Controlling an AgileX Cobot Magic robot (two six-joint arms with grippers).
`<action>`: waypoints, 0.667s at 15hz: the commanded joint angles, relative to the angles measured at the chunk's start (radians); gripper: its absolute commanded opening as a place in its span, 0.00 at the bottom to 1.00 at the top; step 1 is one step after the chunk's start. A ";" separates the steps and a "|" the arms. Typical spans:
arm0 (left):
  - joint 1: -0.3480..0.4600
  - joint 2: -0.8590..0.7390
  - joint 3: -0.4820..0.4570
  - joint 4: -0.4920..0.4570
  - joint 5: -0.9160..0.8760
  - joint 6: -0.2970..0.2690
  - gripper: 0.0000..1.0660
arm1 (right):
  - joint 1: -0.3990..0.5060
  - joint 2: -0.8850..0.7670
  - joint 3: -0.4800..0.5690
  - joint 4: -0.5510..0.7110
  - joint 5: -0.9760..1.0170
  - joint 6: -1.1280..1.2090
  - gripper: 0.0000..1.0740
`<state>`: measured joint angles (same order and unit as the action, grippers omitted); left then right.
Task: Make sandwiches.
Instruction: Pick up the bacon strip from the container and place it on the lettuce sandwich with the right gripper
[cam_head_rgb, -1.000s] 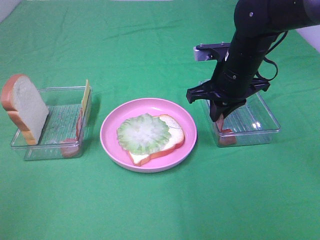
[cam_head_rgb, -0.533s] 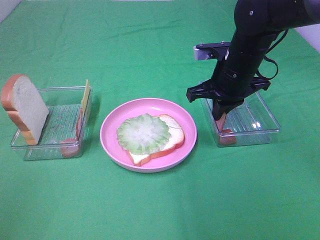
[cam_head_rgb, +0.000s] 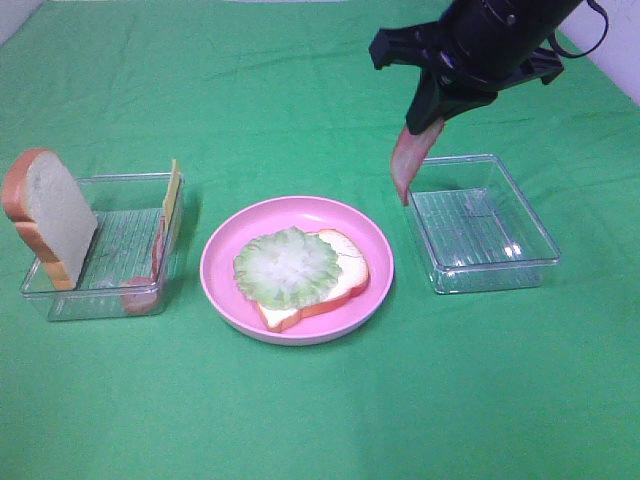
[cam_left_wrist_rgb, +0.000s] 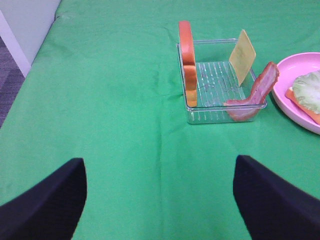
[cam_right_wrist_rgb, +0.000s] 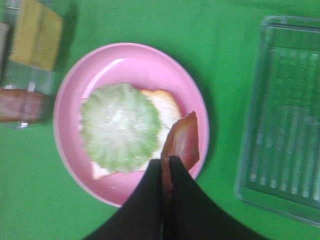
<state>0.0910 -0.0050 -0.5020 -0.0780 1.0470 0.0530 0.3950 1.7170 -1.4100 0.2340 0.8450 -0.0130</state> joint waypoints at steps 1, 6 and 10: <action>0.001 -0.020 0.000 0.002 -0.009 0.001 0.72 | 0.002 0.019 -0.004 0.334 -0.021 -0.250 0.00; 0.001 -0.020 0.000 0.002 -0.009 0.001 0.72 | 0.002 0.184 -0.004 0.742 0.007 -0.530 0.00; 0.001 -0.020 0.000 0.002 -0.009 0.001 0.72 | 0.002 0.345 -0.004 0.944 0.067 -0.653 0.00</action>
<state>0.0910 -0.0050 -0.5020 -0.0780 1.0470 0.0530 0.3950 2.0310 -1.4100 1.1140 0.8810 -0.6110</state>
